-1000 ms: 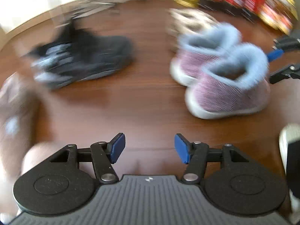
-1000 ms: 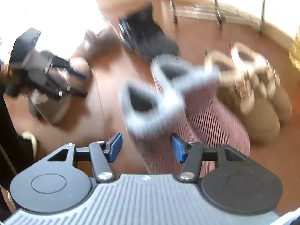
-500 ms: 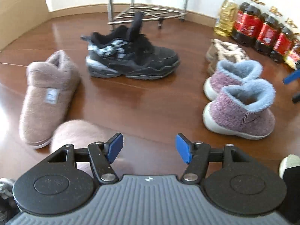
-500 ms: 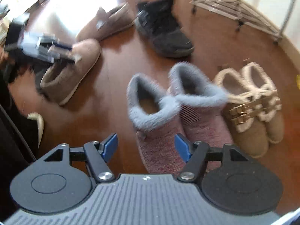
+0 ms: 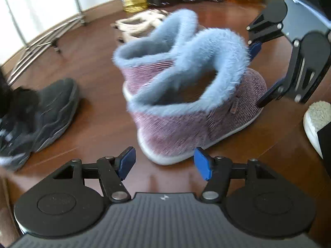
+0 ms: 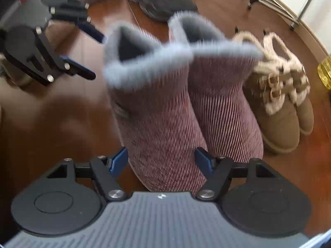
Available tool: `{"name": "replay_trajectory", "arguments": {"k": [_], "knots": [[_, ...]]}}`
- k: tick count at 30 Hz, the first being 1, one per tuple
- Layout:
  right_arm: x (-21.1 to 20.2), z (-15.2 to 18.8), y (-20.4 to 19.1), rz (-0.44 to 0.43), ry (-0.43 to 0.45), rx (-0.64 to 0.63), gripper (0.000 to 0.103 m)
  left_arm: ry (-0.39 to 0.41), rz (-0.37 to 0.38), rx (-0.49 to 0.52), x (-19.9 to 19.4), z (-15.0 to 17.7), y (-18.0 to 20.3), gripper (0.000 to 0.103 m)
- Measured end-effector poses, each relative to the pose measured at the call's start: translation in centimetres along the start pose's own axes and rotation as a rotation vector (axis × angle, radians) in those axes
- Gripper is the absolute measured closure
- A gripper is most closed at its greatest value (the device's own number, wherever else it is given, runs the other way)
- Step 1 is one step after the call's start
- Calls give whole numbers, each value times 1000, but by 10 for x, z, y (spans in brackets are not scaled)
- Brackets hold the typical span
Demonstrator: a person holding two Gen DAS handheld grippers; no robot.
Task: Organize scattered shoes
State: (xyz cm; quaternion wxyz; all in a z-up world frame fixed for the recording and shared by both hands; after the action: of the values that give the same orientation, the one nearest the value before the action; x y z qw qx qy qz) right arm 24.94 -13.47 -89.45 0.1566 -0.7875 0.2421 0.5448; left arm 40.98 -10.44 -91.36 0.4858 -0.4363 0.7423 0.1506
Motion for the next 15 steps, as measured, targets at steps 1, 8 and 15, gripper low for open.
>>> {"name": "replay_trajectory", "arguments": {"k": [1,8,15], "knots": [[3,4,3,5,6,6,37,0,-1,14,3,-5,4,37],[1,25,31,4,-8,81,41,6,6,19,13,-22,16,33],[0,28,34,45,-35,88,40,15,21,26,17,-26,29,33]]}}
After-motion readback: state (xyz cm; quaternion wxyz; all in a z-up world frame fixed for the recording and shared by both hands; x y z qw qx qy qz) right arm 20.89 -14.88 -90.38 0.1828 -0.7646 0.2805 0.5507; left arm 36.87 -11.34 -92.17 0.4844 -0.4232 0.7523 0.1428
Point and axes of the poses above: each gripper's, at about its wrist camera, not at the fingertips, and x roughly the way its jaws point, y to its right, z to its underside, the point moved 9 cm from there along x, roughly the way its jaws point, and after that the axes turned 15 degrees about x, right-handed, at the moved point
